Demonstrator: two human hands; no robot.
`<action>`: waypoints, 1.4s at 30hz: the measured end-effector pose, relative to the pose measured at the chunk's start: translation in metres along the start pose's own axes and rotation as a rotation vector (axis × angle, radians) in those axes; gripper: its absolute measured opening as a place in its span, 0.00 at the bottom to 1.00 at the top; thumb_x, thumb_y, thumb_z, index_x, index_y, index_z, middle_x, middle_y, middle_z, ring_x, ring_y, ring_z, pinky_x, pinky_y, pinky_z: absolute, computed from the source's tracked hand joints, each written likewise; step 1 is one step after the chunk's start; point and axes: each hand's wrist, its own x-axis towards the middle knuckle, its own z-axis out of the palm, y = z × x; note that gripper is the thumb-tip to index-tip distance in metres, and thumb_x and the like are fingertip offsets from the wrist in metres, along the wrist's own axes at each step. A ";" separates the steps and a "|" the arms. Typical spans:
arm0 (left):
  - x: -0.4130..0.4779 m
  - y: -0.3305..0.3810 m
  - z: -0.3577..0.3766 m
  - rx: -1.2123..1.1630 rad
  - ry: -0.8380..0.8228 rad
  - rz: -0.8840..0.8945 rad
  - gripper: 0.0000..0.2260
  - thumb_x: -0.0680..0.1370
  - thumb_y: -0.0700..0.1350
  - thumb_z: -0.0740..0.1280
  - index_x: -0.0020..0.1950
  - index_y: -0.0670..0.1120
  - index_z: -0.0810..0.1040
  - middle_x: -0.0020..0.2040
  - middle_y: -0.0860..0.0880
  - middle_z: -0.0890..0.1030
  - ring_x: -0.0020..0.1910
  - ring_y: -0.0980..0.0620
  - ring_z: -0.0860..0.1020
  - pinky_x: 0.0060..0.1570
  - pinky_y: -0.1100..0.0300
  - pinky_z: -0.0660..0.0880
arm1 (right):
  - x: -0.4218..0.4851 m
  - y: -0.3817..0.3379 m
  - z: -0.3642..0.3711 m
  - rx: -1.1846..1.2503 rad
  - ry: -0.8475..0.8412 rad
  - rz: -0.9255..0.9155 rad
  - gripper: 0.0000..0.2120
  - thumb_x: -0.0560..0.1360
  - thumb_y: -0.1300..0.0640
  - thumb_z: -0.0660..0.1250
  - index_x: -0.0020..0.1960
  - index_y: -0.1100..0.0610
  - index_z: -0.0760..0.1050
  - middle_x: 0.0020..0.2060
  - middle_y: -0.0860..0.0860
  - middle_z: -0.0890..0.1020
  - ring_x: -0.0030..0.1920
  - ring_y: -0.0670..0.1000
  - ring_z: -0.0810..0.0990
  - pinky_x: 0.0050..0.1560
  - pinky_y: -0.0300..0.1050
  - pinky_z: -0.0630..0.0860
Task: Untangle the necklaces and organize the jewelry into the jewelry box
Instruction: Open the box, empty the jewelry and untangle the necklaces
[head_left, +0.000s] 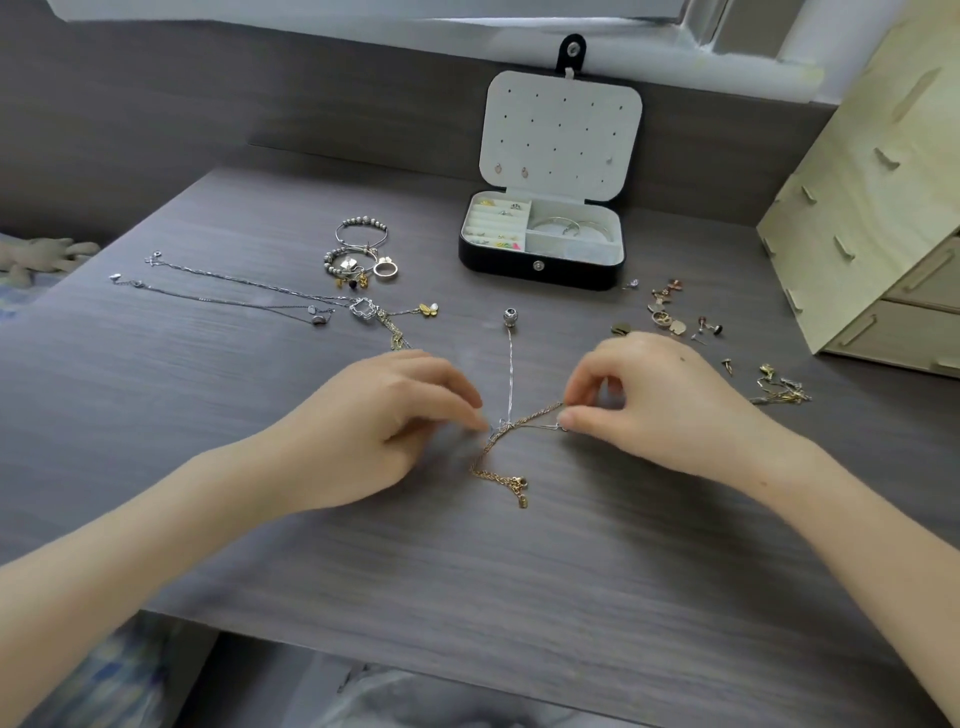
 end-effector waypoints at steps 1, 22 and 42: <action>0.004 0.001 0.003 0.014 0.032 -0.013 0.16 0.73 0.39 0.58 0.51 0.48 0.83 0.52 0.54 0.81 0.50 0.58 0.75 0.52 0.73 0.66 | -0.004 0.001 0.001 -0.023 -0.009 -0.002 0.05 0.71 0.47 0.71 0.42 0.48 0.78 0.36 0.42 0.77 0.42 0.45 0.72 0.45 0.40 0.66; 0.016 0.001 0.018 0.180 -0.196 -0.070 0.41 0.68 0.73 0.49 0.75 0.51 0.62 0.74 0.59 0.58 0.74 0.60 0.50 0.74 0.50 0.44 | -0.033 -0.005 -0.010 0.276 -0.002 0.022 0.08 0.78 0.61 0.59 0.42 0.53 0.66 0.32 0.46 0.79 0.33 0.44 0.73 0.35 0.33 0.65; -0.011 0.003 0.004 0.182 -0.033 -0.107 0.32 0.72 0.67 0.56 0.64 0.46 0.77 0.67 0.48 0.74 0.70 0.49 0.67 0.71 0.54 0.58 | 0.034 -0.056 -0.018 0.376 -0.089 -0.201 0.03 0.76 0.62 0.64 0.48 0.56 0.75 0.27 0.47 0.74 0.28 0.43 0.70 0.32 0.34 0.66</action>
